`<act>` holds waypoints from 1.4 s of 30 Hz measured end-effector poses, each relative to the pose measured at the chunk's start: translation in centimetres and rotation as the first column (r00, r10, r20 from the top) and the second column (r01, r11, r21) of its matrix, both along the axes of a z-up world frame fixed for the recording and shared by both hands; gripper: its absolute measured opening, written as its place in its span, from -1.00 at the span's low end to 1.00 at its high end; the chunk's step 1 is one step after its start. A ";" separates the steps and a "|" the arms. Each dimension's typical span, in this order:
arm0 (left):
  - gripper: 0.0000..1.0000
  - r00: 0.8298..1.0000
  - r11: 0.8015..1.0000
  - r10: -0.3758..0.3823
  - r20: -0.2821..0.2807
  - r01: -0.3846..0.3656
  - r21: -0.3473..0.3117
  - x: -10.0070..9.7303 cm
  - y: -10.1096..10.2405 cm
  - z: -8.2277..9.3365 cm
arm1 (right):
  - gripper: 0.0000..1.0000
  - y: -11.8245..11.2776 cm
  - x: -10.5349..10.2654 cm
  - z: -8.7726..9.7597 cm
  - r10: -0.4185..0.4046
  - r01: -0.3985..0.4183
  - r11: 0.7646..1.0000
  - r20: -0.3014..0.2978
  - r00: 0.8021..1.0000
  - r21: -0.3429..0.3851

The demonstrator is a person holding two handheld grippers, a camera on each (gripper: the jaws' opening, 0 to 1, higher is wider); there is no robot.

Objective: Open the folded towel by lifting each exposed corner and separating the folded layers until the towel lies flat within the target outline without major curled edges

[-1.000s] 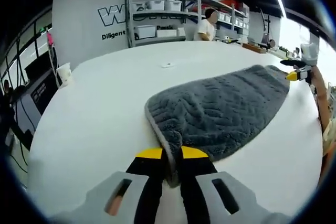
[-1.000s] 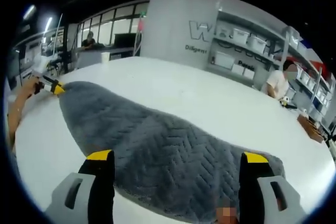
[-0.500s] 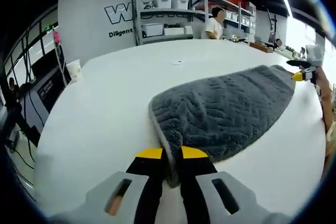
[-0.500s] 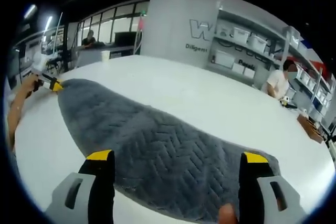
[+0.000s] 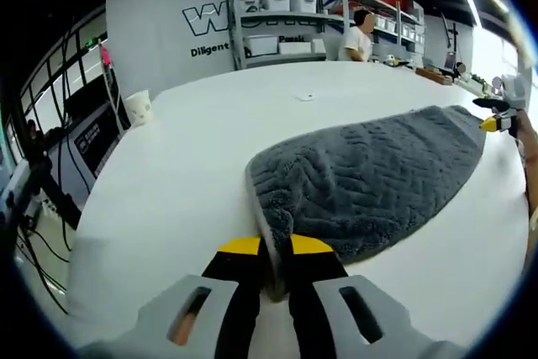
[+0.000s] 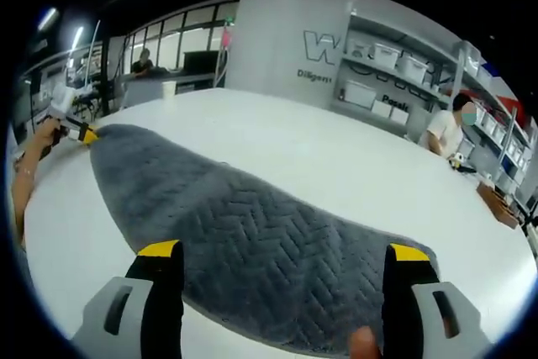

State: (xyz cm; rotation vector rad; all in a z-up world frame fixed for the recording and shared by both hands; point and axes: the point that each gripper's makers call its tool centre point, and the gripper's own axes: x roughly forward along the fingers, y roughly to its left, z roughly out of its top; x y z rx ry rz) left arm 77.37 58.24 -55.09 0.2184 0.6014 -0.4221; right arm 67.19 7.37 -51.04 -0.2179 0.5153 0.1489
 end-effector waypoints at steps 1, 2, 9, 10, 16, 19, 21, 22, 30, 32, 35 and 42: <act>-0.82 1.000 1.000 0.010 -0.001 -0.010 -0.002 0.0 0.4 0.0 | 0.98 0.0 0.0 0.0 0.000 0.000 1.000 0.000 1.000 0.000; -0.82 1.000 1.000 0.015 -0.001 -0.015 -0.003 0.0 0.6 0.0 | 0.98 0.0 0.0 0.0 0.001 -0.001 1.000 0.000 1.000 0.000; -0.82 0.998 0.997 0.070 0.005 -0.070 -0.030 0.0 2.7 0.3 | 0.97 -0.3 0.1 -0.1 -0.009 0.009 1.000 -0.005 1.000 0.004; -0.82 0.997 0.996 0.079 0.006 -0.079 -0.030 0.0 3.0 0.3 | 0.97 -0.3 0.1 -0.1 -0.010 0.010 1.000 -0.005 1.000 0.003; -0.83 0.993 0.992 0.120 0.005 -0.120 -0.039 -0.2 4.3 0.2 | 0.97 -0.2 -0.1 -0.2 -0.008 0.008 1.000 -0.010 1.000 0.000; -0.83 0.990 0.990 0.139 0.009 -0.138 -0.040 -0.3 4.9 0.4 | 0.97 -0.1 -0.1 -0.3 -0.006 0.006 1.000 -0.011 1.000 -0.002; -0.83 0.988 0.987 0.153 0.010 -0.153 -0.039 -0.3 5.4 0.4 | 0.97 -0.2 -0.1 -0.3 -0.008 0.008 1.000 -0.012 1.000 -0.001; -0.82 0.987 0.986 0.160 0.010 -0.160 -0.039 -0.4 5.7 0.4 | 0.97 -0.3 0.0 -0.3 -0.009 0.009 1.000 -0.014 1.000 -0.001; -0.82 0.978 0.978 0.208 0.013 -0.207 -0.029 -1.1 7.2 0.4 | 0.97 -0.4 -0.1 -0.3 -0.012 0.012 1.000 -0.015 1.000 -0.004; -0.82 0.975 0.976 0.219 0.033 -0.219 -0.016 -1.6 7.3 0.7 | 0.97 -0.5 -0.1 -0.3 -0.012 0.012 1.000 -0.017 1.000 -0.004; -0.82 0.976 0.976 0.216 0.028 -0.216 -0.007 -2.0 7.3 0.5 | 0.97 -0.6 -0.2 -0.2 -0.015 0.015 1.000 -0.016 1.000 -0.007; -0.82 0.978 0.978 0.209 0.026 -0.209 -0.001 -2.6 8.0 0.9 | 0.96 -0.9 -0.2 -0.1 -0.022 0.022 1.000 -0.013 1.000 -0.004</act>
